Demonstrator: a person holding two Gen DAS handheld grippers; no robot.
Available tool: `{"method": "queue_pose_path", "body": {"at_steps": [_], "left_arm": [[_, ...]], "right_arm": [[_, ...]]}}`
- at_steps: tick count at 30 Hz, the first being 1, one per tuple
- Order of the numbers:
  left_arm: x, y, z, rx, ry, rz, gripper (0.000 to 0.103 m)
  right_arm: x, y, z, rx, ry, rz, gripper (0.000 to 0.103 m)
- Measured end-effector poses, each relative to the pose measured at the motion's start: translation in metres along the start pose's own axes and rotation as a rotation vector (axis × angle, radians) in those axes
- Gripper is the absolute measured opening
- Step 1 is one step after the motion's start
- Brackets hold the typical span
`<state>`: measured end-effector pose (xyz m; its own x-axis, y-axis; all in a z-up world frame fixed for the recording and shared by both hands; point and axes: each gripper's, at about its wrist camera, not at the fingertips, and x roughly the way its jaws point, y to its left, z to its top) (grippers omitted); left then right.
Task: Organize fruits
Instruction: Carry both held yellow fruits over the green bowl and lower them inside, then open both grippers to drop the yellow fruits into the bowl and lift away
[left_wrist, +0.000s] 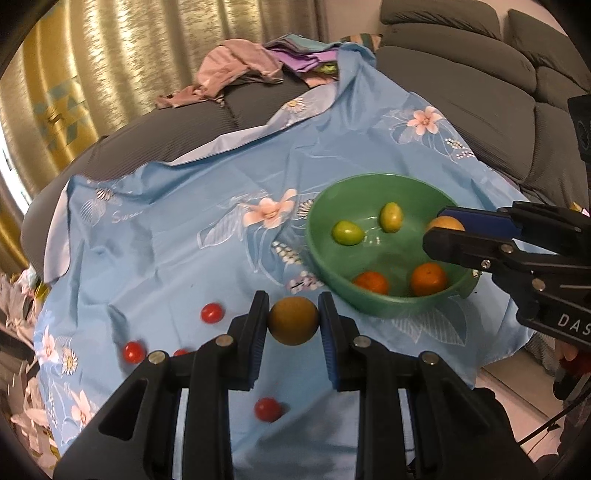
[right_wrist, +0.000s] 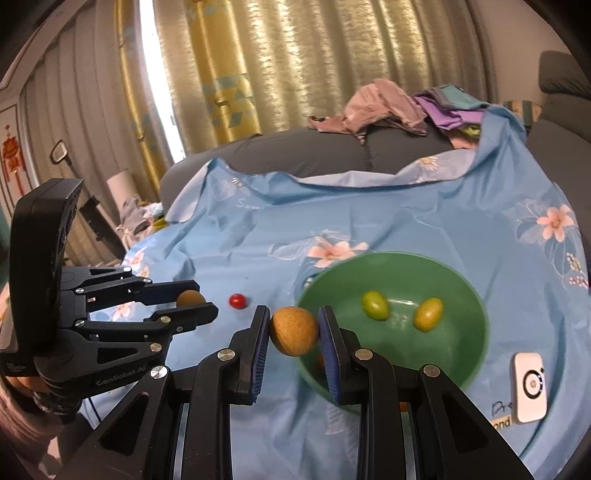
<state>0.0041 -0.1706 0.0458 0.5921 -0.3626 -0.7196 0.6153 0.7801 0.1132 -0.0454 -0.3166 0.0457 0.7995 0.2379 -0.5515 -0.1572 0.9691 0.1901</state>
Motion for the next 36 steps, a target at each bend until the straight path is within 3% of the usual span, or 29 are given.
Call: {"method": "queue_pose_path", "body": {"at_steps": [18,36], "left_arm": [[0.054,-0.045,0.029,0.094,0.062,-0.066,0.027],[0.087,-0.062,0.037,0.158,0.114,-0.061,0.027]], "right_arm": [[0.005,-0.054,-0.013,0.099,0.016,-0.056,0.029],[0.018,-0.078,-0.02,0.138,0.043,-0.082,0.029]]}}
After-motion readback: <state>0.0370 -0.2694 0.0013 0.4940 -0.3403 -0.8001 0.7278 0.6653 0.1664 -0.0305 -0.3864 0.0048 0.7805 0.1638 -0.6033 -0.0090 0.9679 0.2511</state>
